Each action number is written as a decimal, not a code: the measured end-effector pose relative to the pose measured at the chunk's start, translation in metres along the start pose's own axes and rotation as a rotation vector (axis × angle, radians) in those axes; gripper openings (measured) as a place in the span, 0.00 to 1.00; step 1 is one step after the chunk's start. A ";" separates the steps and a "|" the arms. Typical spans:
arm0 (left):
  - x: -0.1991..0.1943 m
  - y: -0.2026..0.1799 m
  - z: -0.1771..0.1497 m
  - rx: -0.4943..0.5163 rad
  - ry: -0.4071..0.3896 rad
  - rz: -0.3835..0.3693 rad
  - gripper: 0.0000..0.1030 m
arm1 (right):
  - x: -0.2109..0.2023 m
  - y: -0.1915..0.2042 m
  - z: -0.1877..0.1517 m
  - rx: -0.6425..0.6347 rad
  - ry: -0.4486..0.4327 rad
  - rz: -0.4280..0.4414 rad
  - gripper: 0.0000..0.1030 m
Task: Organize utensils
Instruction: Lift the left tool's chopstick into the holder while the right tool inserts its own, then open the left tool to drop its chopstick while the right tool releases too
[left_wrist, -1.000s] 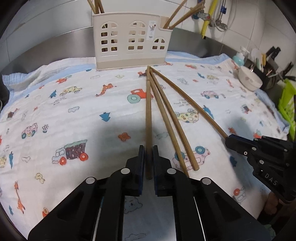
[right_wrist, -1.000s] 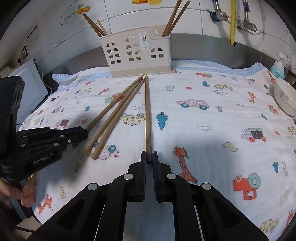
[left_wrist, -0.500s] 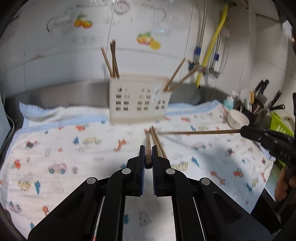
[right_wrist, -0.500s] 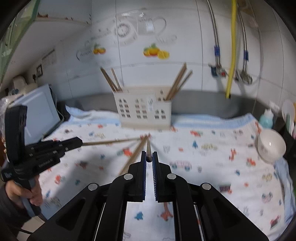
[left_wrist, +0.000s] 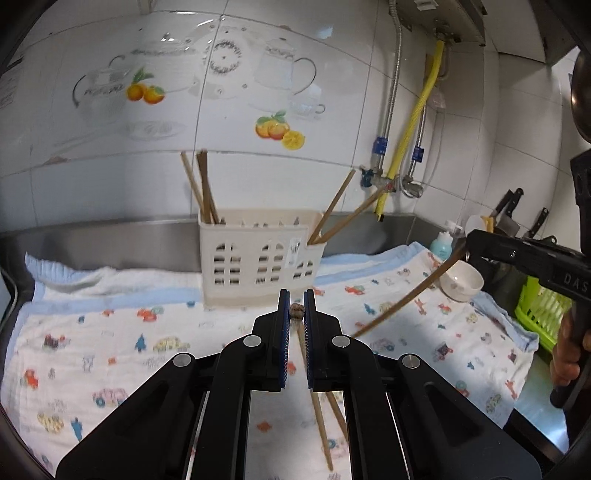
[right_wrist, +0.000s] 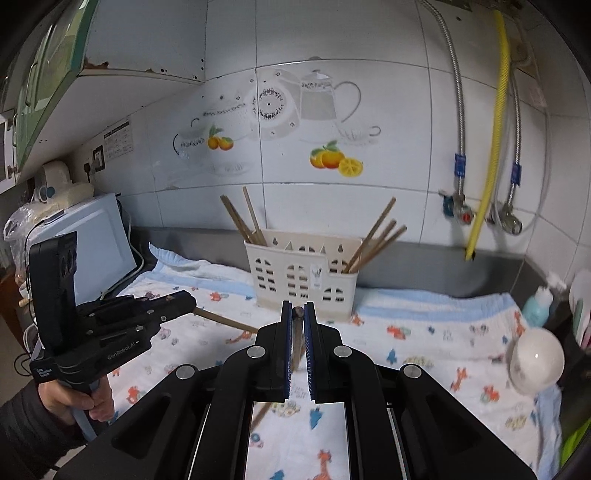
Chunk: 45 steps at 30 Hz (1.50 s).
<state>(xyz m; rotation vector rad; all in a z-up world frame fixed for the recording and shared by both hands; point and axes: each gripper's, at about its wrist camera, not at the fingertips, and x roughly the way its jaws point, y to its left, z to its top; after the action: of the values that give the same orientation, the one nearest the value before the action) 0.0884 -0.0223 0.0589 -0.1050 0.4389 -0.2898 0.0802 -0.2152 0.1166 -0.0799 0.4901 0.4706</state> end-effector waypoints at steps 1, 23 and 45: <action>0.001 0.000 0.005 0.006 -0.001 0.002 0.06 | 0.001 -0.002 0.008 -0.007 0.000 0.001 0.06; 0.009 -0.001 0.142 0.139 -0.167 0.016 0.05 | 0.074 -0.045 0.145 0.008 -0.152 -0.048 0.06; 0.063 0.017 0.203 0.147 -0.311 0.136 0.05 | 0.089 -0.049 0.085 -0.038 -0.052 -0.032 0.20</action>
<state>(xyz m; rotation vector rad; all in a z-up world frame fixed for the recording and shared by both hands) 0.2350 -0.0176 0.2136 0.0238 0.1147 -0.1668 0.2083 -0.2063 0.1476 -0.1114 0.4287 0.4496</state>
